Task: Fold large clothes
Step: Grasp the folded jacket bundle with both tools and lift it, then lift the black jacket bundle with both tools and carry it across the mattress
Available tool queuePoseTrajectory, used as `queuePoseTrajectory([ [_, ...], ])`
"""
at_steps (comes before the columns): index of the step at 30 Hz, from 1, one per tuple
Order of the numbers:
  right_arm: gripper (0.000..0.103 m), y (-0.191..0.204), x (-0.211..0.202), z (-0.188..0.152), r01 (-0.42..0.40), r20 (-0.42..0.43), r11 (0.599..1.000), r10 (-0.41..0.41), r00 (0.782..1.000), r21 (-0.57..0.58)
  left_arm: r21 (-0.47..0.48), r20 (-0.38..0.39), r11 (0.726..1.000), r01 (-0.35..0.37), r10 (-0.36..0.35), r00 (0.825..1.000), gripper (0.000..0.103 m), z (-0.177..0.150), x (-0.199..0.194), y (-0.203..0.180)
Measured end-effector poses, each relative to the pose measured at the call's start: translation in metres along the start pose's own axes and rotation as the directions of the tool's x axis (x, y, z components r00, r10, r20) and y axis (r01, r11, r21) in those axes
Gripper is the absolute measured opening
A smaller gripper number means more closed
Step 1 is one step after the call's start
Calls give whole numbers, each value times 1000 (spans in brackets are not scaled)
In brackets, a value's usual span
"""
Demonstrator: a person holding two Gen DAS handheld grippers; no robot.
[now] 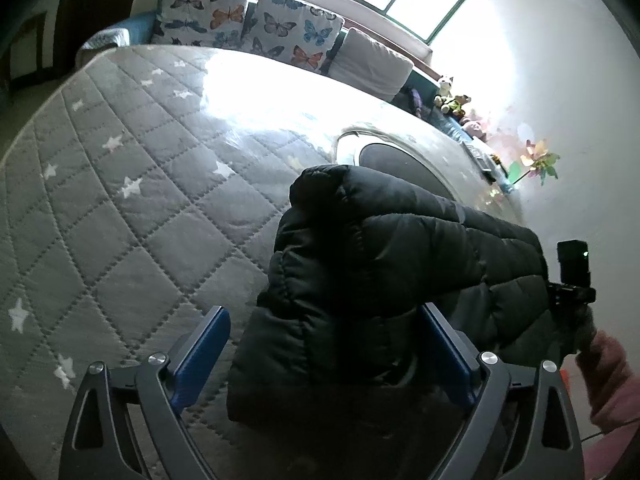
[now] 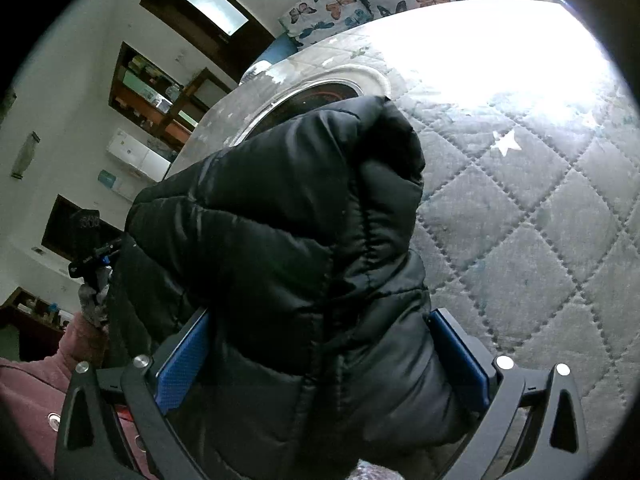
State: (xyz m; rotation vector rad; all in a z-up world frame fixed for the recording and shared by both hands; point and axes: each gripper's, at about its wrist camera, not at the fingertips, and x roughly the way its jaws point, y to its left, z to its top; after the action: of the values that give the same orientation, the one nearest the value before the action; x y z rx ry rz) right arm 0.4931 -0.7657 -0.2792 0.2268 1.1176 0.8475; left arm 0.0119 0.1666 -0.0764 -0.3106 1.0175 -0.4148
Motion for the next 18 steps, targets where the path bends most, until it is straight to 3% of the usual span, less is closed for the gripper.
queuePoseTrajectory([
  [4,103,13,-5,0,60,31,997,-59,998,-38,-33,-15,998,50,-50,999,102,-1,8,7],
  [9,103,0,2,-1,-10,22,1000,9,1000,27,-111,-37,984,141,-145,989,103,-2,23,25],
  [18,103,3,5,-2,-27,-18,998,28,999,58,-134,-30,972,192,-198,980,103,-5,38,30],
])
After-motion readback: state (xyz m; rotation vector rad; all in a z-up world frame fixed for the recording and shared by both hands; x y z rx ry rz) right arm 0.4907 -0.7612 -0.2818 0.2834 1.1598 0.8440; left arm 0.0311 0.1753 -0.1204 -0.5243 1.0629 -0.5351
